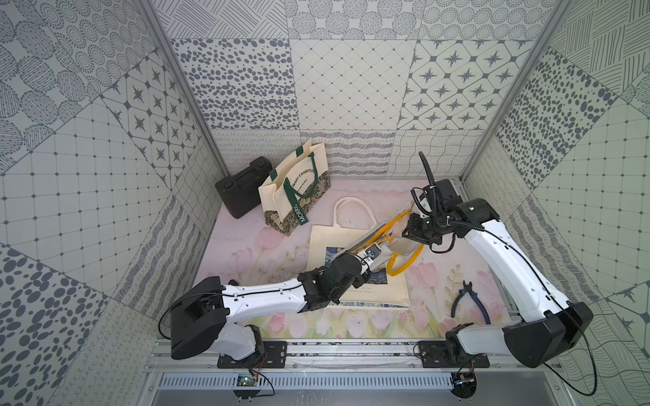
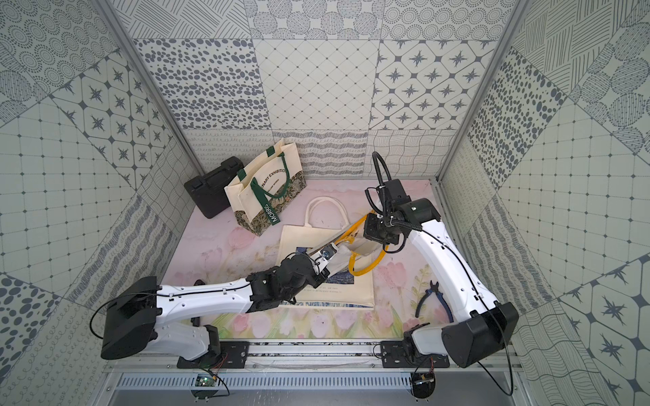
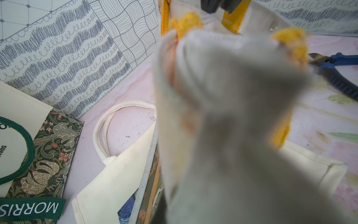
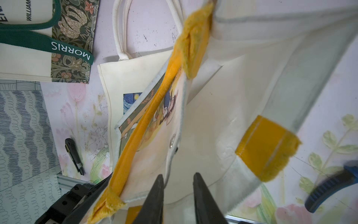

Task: Put away the canvas bag
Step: Place the canvas bag at the center of the board.

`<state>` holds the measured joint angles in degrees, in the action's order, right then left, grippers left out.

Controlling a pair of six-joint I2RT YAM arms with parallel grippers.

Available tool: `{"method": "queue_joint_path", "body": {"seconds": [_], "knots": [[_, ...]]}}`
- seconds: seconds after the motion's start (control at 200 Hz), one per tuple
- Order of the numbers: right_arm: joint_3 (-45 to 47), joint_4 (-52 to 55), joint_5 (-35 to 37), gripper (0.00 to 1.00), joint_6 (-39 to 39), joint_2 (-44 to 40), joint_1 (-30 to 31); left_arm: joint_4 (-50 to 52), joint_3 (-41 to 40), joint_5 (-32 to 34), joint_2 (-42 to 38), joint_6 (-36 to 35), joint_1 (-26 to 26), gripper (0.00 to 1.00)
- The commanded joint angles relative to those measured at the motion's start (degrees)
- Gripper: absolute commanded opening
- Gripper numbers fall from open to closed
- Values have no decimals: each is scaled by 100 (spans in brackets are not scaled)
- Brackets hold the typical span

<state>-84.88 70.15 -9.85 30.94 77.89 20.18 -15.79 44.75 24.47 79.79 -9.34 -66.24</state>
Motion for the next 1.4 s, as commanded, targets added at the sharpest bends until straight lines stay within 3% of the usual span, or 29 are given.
{"method": "queue_joint_path", "body": {"seconds": [0.0, 0.11, 0.215, 0.395, 0.42, 0.455, 0.675, 0.905, 1.111, 1.396], "knots": [[-188, 269, 52, 41, -285, -79, -177, -152, -133, 151, -73, 124, 95, 0], [-169, 250, 175, 48, -355, -63, -505, -392, -384, -29, -237, 117, 93, 0], [-106, -22, 310, 62, -338, -36, -750, -445, -526, -127, -373, 143, 93, 0], [-41, -790, -213, 79, -230, 189, -1037, -294, -498, -192, -371, 161, 93, 0], [-54, -888, -293, 89, -209, 237, -1051, -289, -494, -203, -362, 169, 91, 0], [-55, -1036, -409, 92, -166, 305, -1058, -284, -485, -211, -359, 167, 93, 0], [-289, -1293, -637, 93, 211, 904, -1078, -267, -406, -256, -316, 122, 88, 0], [-749, -1242, -207, 94, 484, 1146, -1078, -243, -380, -336, -276, 126, 83, 0], [-959, -1386, -290, 95, 751, 1269, -1077, -247, -371, -337, -256, 170, 65, 0], [-1081, -1135, 65, 93, 611, 1629, -1068, -242, -380, -320, -268, 171, 48, 0]]}}
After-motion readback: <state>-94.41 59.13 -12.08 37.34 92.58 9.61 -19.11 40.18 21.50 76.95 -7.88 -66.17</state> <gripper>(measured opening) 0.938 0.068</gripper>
